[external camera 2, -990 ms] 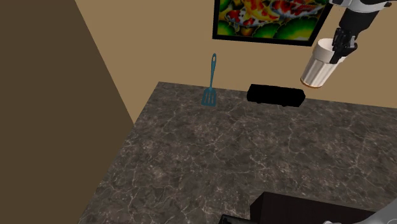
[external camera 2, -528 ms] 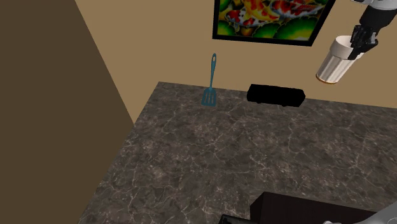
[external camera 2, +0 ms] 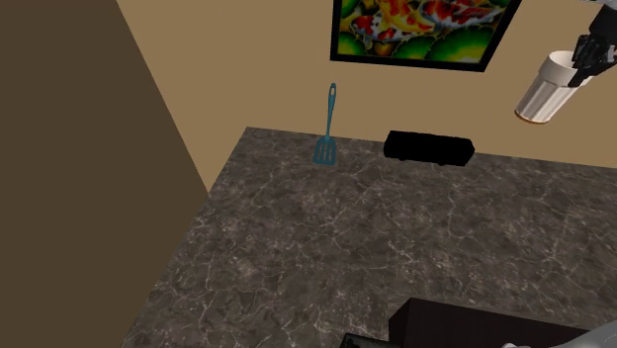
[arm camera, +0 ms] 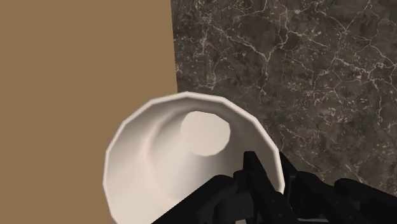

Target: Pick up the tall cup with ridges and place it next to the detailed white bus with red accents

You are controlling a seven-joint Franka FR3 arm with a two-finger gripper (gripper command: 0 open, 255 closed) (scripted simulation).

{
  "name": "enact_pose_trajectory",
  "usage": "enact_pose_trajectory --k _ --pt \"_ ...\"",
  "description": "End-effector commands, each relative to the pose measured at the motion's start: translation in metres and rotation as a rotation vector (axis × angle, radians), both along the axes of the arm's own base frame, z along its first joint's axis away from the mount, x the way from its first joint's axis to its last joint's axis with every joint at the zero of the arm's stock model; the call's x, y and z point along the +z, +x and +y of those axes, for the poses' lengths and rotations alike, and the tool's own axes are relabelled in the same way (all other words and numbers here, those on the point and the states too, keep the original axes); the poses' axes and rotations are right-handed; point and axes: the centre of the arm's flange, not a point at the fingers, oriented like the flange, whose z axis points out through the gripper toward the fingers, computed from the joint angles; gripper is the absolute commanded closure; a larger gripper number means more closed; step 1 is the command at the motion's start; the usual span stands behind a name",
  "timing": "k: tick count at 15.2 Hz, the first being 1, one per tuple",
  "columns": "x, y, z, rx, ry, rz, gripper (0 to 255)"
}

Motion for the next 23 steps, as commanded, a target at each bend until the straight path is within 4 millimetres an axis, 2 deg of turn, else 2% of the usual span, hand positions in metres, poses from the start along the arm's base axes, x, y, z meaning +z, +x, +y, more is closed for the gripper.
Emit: enact_pose_trajectory --k 1,23 --pt "-0.007 -0.006 -0.005 0.002 -0.001 -0.001 255" --pt "-0.123 -0.006 -0.005 0.002 -0.001 -0.001 255"
